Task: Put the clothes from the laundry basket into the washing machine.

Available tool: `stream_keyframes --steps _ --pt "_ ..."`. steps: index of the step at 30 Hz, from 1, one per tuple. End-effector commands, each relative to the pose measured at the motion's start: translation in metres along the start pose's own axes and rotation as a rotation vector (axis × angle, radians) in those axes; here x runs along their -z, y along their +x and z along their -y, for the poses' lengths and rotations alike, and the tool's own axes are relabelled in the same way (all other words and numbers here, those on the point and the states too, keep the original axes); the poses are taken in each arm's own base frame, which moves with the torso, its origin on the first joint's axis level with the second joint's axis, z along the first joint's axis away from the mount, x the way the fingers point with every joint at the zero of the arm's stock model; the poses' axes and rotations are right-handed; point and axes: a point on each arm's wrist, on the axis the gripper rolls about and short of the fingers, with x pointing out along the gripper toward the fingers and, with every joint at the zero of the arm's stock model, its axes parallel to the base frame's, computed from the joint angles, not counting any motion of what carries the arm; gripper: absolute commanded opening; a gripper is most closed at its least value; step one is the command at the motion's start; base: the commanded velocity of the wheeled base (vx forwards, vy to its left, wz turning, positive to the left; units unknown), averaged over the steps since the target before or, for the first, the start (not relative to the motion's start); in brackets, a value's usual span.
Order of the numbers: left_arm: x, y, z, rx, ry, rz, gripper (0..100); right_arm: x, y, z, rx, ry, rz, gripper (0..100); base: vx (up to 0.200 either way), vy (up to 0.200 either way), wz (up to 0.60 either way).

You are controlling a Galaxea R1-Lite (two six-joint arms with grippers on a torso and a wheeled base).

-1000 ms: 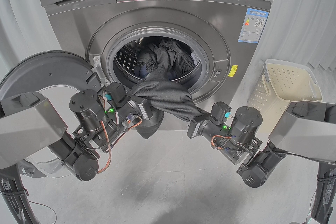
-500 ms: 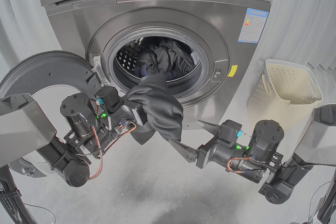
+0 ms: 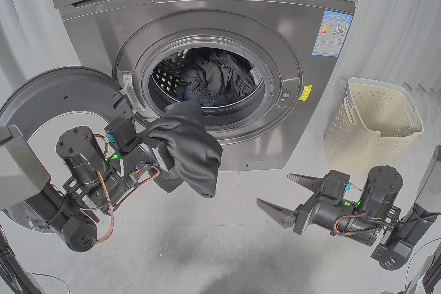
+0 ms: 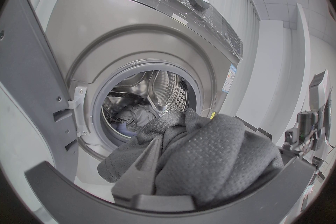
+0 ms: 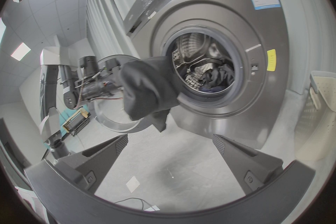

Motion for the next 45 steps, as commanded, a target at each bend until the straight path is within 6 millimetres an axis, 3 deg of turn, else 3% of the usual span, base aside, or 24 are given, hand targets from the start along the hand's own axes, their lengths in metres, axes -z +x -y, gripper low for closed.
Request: stream_keyframes --steps 1,18,45 --pt "-0.001 -0.023 -0.005 -0.011 0.005 -0.04 0 0.001 -0.005 0.033 0.126 0.013 -0.002 100 0.0 0.0 0.0" --pt "0.008 -0.029 -0.004 -0.002 0.057 -0.087 0 -0.003 -0.004 0.039 0.188 0.015 0.019 100 0.0 0.0 0.0" --pt "0.021 -0.022 0.004 0.029 0.051 -0.123 0 0.001 -0.004 0.03 0.157 0.015 0.001 100 0.178 0.0 0.0"
